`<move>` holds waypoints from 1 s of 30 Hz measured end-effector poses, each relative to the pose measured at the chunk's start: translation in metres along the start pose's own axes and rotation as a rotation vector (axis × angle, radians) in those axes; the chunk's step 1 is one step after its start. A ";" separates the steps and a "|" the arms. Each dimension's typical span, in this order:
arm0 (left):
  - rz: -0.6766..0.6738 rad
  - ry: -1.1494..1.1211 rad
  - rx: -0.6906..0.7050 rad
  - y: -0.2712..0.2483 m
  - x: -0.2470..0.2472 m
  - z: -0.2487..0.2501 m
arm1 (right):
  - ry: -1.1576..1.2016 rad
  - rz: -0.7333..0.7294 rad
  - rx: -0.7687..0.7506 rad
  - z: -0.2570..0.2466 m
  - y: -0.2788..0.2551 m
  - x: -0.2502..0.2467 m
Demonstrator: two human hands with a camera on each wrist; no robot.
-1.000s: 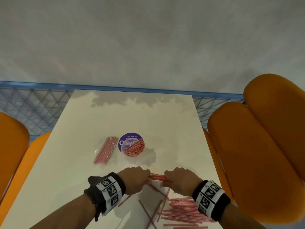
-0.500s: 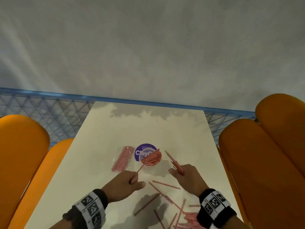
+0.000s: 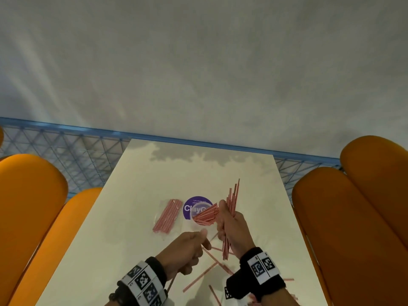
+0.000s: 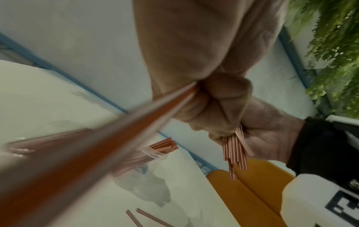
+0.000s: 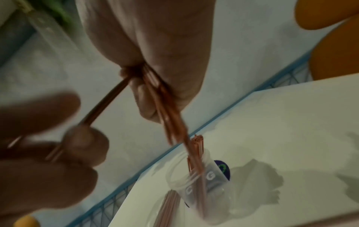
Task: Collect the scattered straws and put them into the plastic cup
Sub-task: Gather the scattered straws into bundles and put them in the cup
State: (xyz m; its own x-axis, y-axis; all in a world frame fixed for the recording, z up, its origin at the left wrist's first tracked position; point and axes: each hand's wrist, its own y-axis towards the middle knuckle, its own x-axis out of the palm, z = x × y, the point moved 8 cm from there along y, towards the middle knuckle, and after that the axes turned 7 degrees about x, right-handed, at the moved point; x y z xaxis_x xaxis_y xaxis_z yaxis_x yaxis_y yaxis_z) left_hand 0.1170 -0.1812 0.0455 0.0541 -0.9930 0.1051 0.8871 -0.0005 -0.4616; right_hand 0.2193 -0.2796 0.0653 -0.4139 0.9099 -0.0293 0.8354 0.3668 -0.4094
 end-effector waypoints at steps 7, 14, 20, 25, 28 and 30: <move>0.388 -0.352 0.181 0.006 -0.049 0.011 | -0.137 -0.156 0.031 0.012 -0.013 0.033; 0.410 -0.356 0.354 0.001 -0.053 0.033 | -0.689 -0.312 -0.237 0.004 -0.031 0.081; 0.261 -0.338 0.264 0.005 -0.054 0.015 | -0.527 -0.332 -0.212 -0.001 -0.030 0.071; 0.210 -0.529 0.073 -0.003 -0.045 -0.019 | 0.130 -0.190 -0.040 -0.013 -0.026 0.048; 0.114 -0.723 -0.069 -0.005 -0.021 -0.032 | 0.432 -0.162 -0.016 -0.025 -0.027 0.050; 0.070 -0.899 -0.110 -0.005 -0.008 -0.032 | 0.443 -0.167 -0.071 -0.036 -0.032 0.057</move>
State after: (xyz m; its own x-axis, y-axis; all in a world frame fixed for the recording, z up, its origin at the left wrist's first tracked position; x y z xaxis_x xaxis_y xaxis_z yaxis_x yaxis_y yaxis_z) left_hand 0.0979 -0.1770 0.0190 0.4841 -0.5247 0.7002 0.8222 -0.0010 -0.5692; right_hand 0.1823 -0.2325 0.1090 -0.3631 0.8268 0.4297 0.7994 0.5133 -0.3121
